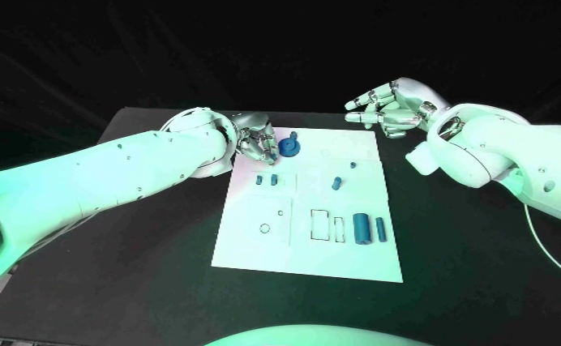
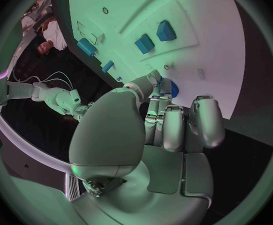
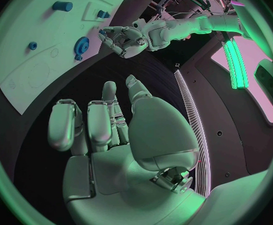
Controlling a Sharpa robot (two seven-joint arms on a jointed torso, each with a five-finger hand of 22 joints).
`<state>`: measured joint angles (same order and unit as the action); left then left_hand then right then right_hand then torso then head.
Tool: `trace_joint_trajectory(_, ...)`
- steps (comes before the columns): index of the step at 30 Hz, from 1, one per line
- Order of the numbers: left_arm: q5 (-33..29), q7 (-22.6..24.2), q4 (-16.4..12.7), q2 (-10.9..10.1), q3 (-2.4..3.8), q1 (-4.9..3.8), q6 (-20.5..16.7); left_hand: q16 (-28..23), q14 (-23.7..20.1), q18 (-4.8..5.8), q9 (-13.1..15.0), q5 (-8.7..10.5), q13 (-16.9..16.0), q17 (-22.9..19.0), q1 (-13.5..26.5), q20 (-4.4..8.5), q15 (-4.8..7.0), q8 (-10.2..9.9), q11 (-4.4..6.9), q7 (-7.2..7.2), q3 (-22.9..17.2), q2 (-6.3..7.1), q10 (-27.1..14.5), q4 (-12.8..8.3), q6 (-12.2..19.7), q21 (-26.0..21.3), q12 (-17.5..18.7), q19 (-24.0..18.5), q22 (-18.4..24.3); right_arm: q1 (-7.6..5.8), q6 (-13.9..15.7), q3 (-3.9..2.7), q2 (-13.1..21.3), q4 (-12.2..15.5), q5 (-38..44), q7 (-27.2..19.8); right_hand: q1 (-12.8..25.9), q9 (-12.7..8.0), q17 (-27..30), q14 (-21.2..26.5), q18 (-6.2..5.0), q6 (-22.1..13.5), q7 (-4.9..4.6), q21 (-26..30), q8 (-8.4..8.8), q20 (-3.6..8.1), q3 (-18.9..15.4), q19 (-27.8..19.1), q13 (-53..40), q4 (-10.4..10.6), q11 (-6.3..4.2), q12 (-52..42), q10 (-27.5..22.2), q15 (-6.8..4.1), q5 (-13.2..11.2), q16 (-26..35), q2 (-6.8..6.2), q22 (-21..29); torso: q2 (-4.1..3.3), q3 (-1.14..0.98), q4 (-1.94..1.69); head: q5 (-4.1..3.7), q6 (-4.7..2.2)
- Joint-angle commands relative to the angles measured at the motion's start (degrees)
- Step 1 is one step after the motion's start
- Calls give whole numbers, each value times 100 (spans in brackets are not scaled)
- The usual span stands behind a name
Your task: Assemble the parts on the task board
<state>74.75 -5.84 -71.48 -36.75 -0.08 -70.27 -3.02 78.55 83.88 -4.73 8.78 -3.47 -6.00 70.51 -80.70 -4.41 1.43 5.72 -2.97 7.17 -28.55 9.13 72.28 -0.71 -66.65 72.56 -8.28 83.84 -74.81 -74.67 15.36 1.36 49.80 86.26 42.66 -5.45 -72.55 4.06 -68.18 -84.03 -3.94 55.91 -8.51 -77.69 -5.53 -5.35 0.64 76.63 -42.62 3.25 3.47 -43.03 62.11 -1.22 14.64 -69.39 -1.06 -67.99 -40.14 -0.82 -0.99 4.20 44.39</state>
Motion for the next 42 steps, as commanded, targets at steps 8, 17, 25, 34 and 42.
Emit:
trace_joint_trajectory(8,-62,-80,126,27,-11,3,238,-4,224,57,-7,0,-10,-18,46,16,13,-39,-7,0,-25,-1,30,-3,-33,15,24,33,-2,6,-79,1,2,7,33,-14,4,3,7,-110,-105,-34,0,26,-18,-3,-32,-23,8,-6,6,-20,-40,39,23,19,68,4,-3,0,8,17,16)
trace_joint_trajectory(17,-14,-67,232,116,-27,44,301,-8,222,54,-8,-1,-11,-27,48,16,13,-41,-5,-3,-30,-5,31,-4,-35,1,29,27,9,7,-77,1,0,10,33,-21,4,3,7,-110,-105,-34,0,26,-18,-3,-32,-23,8,-6,6,-20,-40,39,23,19,68,4,-6,4,11,19,28)
trace_joint_trajectory(25,-2,-55,251,136,-29,56,351,-8,222,54,-8,-1,-11,-27,48,16,13,-41,-5,-3,-30,-5,31,-4,-35,1,29,27,9,8,-77,1,6,13,34,-22,4,3,7,-110,-105,-34,0,26,-18,-3,-32,-23,8,-6,6,-20,-40,39,23,19,68,4,-2,1,7,19,42)
trace_joint_trajectory(34,12,-67,254,131,-30,58,411,-17,217,52,-9,-2,-13,-43,48,15,14,-42,-1,-8,-37,-10,35,-9,-39,-8,34,22,15,8,-69,1,5,15,34,-33,3,4,4,-110,-105,-33,0,29,-20,-3,-42,-25,10,1,6,-24,-40,39,25,18,72,8,-3,0,12,36,44)
trace_joint_trajectory(42,23,-84,280,151,-31,58,438,-15,217,52,-10,-2,-14,-40,47,15,15,-43,-1,-9,-40,-12,35,-12,-40,-6,37,22,13,8,-70,1,5,17,34,-33,1,3,5,-110,-105,-33,1,30,-21,-3,-43,-25,10,2,6,-24,-41,39,25,19,73,8,-2,1,6,68,45)
